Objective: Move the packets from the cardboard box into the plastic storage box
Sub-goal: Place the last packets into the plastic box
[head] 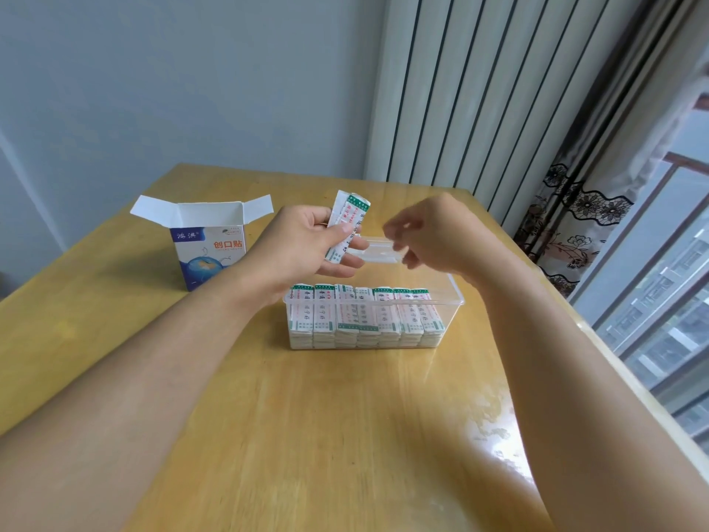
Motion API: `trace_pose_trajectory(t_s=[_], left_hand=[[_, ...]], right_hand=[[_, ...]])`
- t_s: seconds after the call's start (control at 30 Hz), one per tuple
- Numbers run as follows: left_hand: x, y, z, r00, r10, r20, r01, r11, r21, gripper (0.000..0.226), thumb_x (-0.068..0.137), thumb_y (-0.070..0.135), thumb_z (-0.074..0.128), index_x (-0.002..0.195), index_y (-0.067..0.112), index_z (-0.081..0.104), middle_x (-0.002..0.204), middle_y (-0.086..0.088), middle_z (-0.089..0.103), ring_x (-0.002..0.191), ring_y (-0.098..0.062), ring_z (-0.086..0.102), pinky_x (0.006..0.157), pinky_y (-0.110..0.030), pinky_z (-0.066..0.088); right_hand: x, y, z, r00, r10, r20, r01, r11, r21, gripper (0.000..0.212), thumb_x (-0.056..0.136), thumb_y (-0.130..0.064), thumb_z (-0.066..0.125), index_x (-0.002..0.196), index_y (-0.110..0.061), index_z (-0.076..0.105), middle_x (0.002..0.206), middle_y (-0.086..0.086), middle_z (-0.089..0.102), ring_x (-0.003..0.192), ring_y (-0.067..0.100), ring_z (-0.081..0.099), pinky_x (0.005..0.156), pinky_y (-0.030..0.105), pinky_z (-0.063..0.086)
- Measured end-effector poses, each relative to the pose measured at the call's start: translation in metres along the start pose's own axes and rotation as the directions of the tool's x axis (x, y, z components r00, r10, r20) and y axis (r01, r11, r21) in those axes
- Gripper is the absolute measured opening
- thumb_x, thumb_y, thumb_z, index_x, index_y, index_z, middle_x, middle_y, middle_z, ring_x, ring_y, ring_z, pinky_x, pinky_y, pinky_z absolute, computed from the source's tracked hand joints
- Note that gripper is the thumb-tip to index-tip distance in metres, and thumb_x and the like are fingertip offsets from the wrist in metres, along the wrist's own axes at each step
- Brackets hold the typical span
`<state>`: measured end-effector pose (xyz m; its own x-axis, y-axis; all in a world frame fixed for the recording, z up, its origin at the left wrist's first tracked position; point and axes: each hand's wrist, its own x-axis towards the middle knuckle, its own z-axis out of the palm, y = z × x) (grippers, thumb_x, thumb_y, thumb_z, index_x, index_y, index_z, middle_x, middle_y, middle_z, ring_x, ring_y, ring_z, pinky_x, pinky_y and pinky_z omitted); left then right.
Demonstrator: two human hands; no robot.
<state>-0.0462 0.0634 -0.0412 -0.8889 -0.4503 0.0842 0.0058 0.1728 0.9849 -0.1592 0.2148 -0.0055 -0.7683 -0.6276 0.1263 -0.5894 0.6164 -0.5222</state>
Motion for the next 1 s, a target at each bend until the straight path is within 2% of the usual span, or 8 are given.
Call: trace_pose_trajectory(t_s=[0.1, 0.2, 0.33, 0.43, 0.57, 0.73, 0.87, 1.0], left_hand=[[-0.002, 0.001, 0.002, 0.997, 0.017, 0.071, -0.017, 1.0, -0.002, 0.022, 0.098, 0.019, 0.065, 0.118, 0.012, 0.07, 0.096, -0.003, 0.079, 0.083, -0.023, 0.078, 0.071, -0.037, 0.065], [-0.004, 0.002, 0.004, 0.996, 0.026, 0.084, -0.026, 1.0, 0.003, 0.022, 0.094, 0.017, 0.07, 0.116, 0.013, 0.071, 0.093, -0.002, 0.08, 0.079, -0.024, 0.078, 0.06, -0.03, 0.063], [-0.003, 0.002, 0.004, 0.999, 0.011, 0.032, -0.01, 0.999, -0.032, 0.026, 0.093, 0.017, 0.071, 0.118, 0.011, 0.07, 0.09, -0.002, 0.08, 0.076, -0.026, 0.078, 0.062, -0.032, 0.064], [-0.003, 0.002, 0.005, 0.998, 0.015, 0.062, -0.014, 1.0, -0.016, 0.026, 0.093, 0.018, 0.071, 0.118, 0.011, 0.072, 0.092, -0.003, 0.08, 0.078, -0.025, 0.078, 0.061, -0.029, 0.063], [-0.003, 0.002, 0.004, 0.993, 0.02, 0.117, -0.023, 1.0, 0.02, 0.024, 0.101, 0.022, 0.06, 0.118, 0.01, 0.072, 0.1, -0.006, 0.078, 0.083, -0.024, 0.077, 0.066, -0.031, 0.063], [-0.001, 0.004, 0.002, 0.992, -0.023, 0.124, 0.025, 1.0, -0.014, 0.037, 0.109, 0.031, 0.041, 0.116, 0.01, 0.07, 0.096, -0.009, 0.079, 0.085, -0.029, 0.077, 0.071, -0.037, 0.063], [0.0, -0.001, 0.003, 0.996, 0.0, 0.085, -0.004, 0.999, 0.041, 0.026, 0.103, 0.036, 0.055, 0.108, 0.024, 0.077, 0.107, -0.002, 0.077, 0.088, -0.022, 0.076, 0.078, -0.04, 0.063], [0.0, -0.002, 0.004, 0.999, 0.031, 0.015, -0.031, 1.0, 0.002, 0.019, 0.092, 0.028, 0.072, 0.108, 0.019, 0.078, 0.099, -0.004, 0.075, 0.082, -0.015, 0.072, 0.065, -0.034, 0.063]], right_hand=[[-0.007, -0.007, -0.004, 0.994, -0.082, -0.072, 0.101, 0.941, 0.323, 0.012, 0.091, -0.027, 0.075, 0.101, -0.021, 0.078, 0.078, -0.003, 0.077, 0.068, 0.011, 0.075, 0.076, 0.042, 0.064], [-0.007, -0.009, -0.002, 0.992, -0.092, -0.082, 0.117, 0.914, 0.387, 0.01, 0.094, -0.018, 0.072, 0.085, -0.02, 0.078, 0.077, 0.001, 0.078, 0.072, 0.02, 0.076, 0.079, 0.053, 0.062], [-0.004, -0.005, -0.009, 0.997, -0.055, -0.053, 0.075, 0.834, 0.546, 0.013, 0.099, -0.023, 0.066, 0.096, -0.013, 0.074, 0.082, 0.008, 0.078, 0.073, 0.026, 0.075, 0.083, 0.05, 0.062], [-0.004, -0.003, -0.006, 0.994, -0.092, -0.053, 0.106, 0.869, 0.484, 0.01, 0.086, -0.018, 0.082, 0.09, -0.012, 0.074, 0.081, 0.006, 0.079, 0.076, 0.024, 0.077, 0.084, 0.052, 0.062], [-0.003, -0.002, -0.003, 0.993, -0.082, -0.081, 0.11, 0.882, 0.459, 0.009, 0.084, -0.012, 0.083, 0.083, -0.013, 0.074, 0.079, 0.005, 0.078, 0.074, 0.024, 0.077, 0.082, 0.054, 0.062], [0.0, 0.001, -0.004, 0.995, -0.055, -0.082, 0.086, 0.891, 0.445, 0.007, 0.086, -0.015, 0.082, 0.087, -0.017, 0.076, 0.079, 0.0, 0.079, 0.074, 0.02, 0.077, 0.082, 0.057, 0.06], [-0.001, 0.003, -0.003, 0.997, -0.056, -0.055, 0.073, 0.915, 0.398, 0.014, 0.085, -0.016, 0.082, 0.097, -0.022, 0.077, 0.079, -0.003, 0.079, 0.073, 0.015, 0.077, 0.081, 0.049, 0.063], [-0.003, 0.008, -0.017, 0.999, -0.051, -0.02, 0.055, 0.944, 0.325, 0.011, 0.085, -0.012, 0.082, 0.087, -0.021, 0.076, 0.076, -0.001, 0.078, 0.072, 0.016, 0.077, 0.085, 0.05, 0.062]])
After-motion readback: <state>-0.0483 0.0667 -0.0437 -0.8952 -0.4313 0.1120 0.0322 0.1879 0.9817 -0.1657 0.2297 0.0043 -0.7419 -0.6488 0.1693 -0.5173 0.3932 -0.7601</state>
